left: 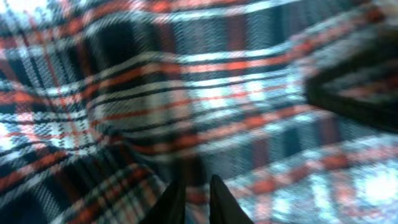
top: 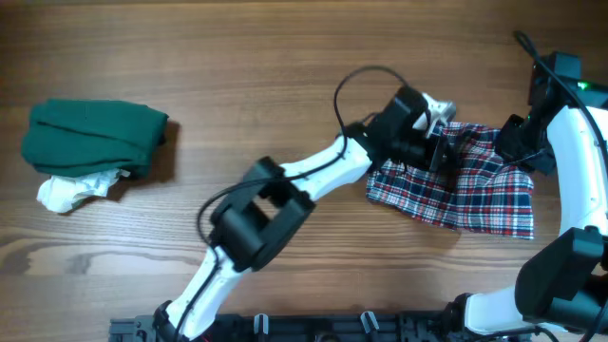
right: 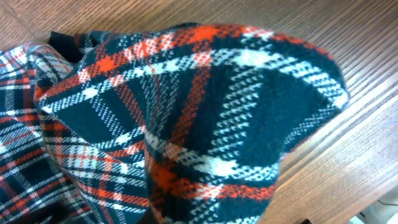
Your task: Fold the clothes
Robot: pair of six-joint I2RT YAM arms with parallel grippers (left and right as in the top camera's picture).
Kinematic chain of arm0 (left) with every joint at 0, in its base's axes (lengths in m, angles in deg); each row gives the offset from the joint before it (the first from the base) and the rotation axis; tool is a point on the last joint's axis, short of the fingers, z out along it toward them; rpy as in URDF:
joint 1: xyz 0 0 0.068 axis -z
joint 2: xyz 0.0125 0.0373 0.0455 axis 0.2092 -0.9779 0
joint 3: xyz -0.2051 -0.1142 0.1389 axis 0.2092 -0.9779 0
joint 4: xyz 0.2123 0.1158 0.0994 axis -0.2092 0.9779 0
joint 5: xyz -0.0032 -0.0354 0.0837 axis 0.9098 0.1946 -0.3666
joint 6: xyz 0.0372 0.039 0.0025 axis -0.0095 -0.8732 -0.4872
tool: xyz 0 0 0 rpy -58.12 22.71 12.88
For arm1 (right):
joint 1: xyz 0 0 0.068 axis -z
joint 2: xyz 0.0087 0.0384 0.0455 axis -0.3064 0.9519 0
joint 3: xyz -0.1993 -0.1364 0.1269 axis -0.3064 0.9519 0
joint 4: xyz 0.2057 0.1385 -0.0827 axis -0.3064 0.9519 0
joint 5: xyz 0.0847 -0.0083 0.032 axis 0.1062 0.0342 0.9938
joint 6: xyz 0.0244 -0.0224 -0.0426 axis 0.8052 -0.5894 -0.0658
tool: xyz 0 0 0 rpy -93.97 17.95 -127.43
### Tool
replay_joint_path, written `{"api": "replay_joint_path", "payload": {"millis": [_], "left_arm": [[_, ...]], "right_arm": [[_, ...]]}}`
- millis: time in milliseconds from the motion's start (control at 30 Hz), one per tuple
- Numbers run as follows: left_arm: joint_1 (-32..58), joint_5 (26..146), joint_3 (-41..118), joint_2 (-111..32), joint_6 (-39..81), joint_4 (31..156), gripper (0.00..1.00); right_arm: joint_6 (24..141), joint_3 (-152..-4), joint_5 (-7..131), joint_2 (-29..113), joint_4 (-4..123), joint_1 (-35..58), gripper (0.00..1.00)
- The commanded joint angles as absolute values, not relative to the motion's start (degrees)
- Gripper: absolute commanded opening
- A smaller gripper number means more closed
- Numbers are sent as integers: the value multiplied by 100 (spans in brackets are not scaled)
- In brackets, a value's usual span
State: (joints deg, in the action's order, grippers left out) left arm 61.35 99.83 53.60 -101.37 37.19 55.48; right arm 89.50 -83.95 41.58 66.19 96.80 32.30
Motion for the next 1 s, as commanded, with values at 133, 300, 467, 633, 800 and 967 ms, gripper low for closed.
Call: {"api": "replay_joint_path", "payload": {"millis": [133,300,467,633,800,967], "left_arm": [[6161,10479,5493,-10874,5035,4646,16],[6127,10733,5594,-10874,5017,5124,10],[5298,10632,5592,-10874,4558,6661,8],[4922,10237,5592,-10874,3732,7763,8],[4931,10293,5592,-10858,3629,7774,12],[4815,10711,5592,-10487,3588,7782,22]], "right_arm": [[8911,-8443,3973,6556,9731,3248,4],[8845,-8443,4062,6556,9764,3215,4],[8784,-8443,4064,6556,9823,3215,4],[8760,-8443,4154,6556,9785,3215,4],[8607,-8443,4344,6556,9746,3206,4],[8482,-8443,4340,6556,9685,3206,4]]}}
